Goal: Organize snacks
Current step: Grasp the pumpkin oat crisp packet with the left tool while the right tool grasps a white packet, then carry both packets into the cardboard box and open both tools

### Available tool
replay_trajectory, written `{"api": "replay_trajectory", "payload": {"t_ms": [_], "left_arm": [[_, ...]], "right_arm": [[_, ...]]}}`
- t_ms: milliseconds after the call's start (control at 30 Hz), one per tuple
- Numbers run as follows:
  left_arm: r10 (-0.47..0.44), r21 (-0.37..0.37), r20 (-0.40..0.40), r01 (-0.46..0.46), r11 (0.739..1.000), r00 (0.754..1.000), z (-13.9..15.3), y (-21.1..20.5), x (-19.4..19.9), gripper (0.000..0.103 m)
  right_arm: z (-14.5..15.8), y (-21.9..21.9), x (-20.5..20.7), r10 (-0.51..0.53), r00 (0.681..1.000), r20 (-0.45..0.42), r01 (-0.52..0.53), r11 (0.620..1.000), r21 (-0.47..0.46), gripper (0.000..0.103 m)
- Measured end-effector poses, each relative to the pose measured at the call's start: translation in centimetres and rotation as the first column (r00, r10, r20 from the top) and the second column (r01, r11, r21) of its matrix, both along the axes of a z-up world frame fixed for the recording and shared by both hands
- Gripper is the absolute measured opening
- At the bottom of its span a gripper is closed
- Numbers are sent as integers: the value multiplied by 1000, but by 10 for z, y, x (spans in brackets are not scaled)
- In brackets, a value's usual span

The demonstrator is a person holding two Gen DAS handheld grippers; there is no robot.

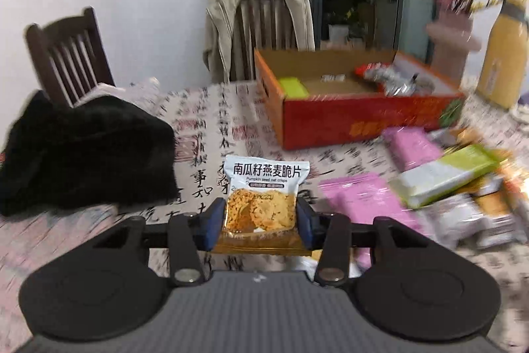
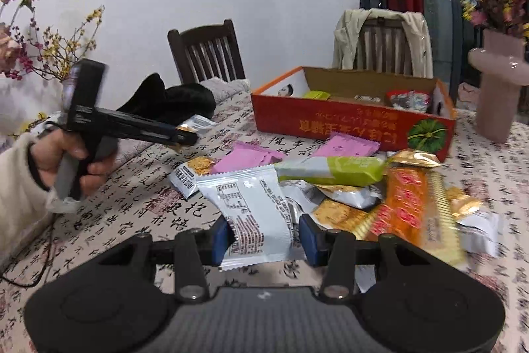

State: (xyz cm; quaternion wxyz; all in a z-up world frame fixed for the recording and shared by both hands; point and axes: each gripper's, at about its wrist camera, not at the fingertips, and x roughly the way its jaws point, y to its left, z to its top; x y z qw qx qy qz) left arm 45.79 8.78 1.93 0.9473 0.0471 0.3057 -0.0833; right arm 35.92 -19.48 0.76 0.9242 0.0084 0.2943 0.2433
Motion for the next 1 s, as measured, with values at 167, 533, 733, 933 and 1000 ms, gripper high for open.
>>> {"api": "replay_trajectory", "payload": {"t_ms": [167,533,733,933,1000], "left_arm": [[13,-81,58,-9,997,998,28,-14,-88,46],[107,-194,30,-100,976,994,11,-64,-247,46],[85,-168,4,-83,982,996,1,-86,-280,46],[57,-170,47,-49,984,997,9,-88,-283,46],[58,-174,49,-49,983,997,11,-86,-279,46]], "right_arm": [[8,-27,-43,-50,998,36,50,999,1,44],[7,-90,-133,-120,990,73,120,993,13,44],[6,-103,-158,-146,987,68,145,989,29,44],[9,-105,-167,-169,982,82,166,985,41,44],[9,-105,-167,-182,979,86,179,983,42,44]]}}
